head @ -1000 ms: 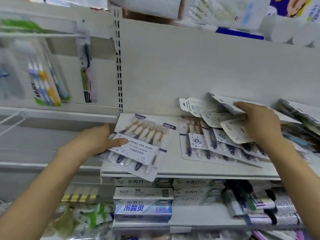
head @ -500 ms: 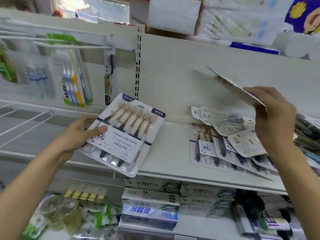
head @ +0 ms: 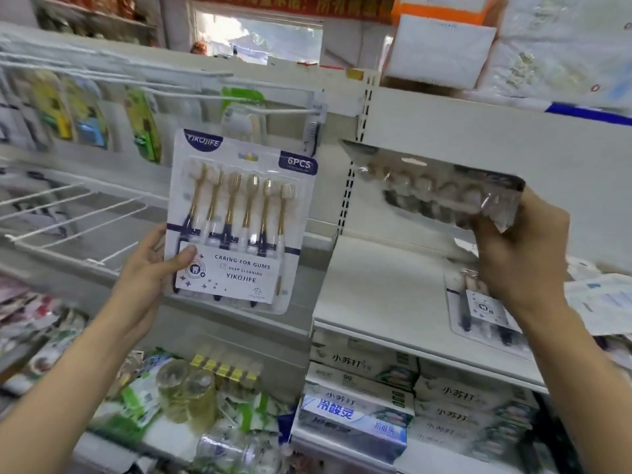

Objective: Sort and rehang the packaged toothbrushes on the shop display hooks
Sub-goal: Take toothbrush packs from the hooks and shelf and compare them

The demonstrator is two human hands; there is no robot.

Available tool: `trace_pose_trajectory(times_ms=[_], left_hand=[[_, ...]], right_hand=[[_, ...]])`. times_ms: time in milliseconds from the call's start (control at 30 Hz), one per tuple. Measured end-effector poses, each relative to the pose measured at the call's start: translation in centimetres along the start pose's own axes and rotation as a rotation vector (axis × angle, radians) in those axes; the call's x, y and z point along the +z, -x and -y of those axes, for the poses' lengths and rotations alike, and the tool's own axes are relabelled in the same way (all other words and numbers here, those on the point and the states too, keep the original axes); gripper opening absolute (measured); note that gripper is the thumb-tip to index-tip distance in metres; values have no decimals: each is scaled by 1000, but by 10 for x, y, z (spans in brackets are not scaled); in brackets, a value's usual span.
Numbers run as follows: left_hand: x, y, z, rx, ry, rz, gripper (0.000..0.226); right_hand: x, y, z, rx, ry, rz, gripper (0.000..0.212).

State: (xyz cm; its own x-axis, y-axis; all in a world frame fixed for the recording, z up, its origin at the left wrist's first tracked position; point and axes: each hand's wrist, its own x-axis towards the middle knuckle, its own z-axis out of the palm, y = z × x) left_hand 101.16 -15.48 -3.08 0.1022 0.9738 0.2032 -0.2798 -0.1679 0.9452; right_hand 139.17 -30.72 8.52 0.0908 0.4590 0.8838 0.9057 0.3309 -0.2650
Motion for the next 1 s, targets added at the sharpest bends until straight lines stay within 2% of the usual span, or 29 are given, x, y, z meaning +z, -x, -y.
trace_pose_trajectory(times_ms=[167, 300, 400, 567, 733, 900, 1000], left_hand=[[-68, 26, -14, 3, 55, -70, 48], [-133, 45, -32, -3, 52, -95, 67], [-186, 57, -45, 7, 61, -150, 51], [-273, 78, -70, -20, 74, -240, 57], [-354, 100, -91, -38, 23, -353, 46], [-414, 119, -105, -73, 19, -446, 36], [-443, 126, -106, -70, -9, -503, 37]], right_hand=[[57, 1, 57, -38, -75, 77, 14], [114, 8, 112, -60, -144, 139, 6], [158, 15, 157, -55, -217, 168, 5], [219, 28, 243, -55, -293, 223, 13], [272, 37, 319, -32, -418, 277, 25], [322, 41, 372, -15, -446, 299, 26], [348, 42, 397, 28, -552, 317, 23]])
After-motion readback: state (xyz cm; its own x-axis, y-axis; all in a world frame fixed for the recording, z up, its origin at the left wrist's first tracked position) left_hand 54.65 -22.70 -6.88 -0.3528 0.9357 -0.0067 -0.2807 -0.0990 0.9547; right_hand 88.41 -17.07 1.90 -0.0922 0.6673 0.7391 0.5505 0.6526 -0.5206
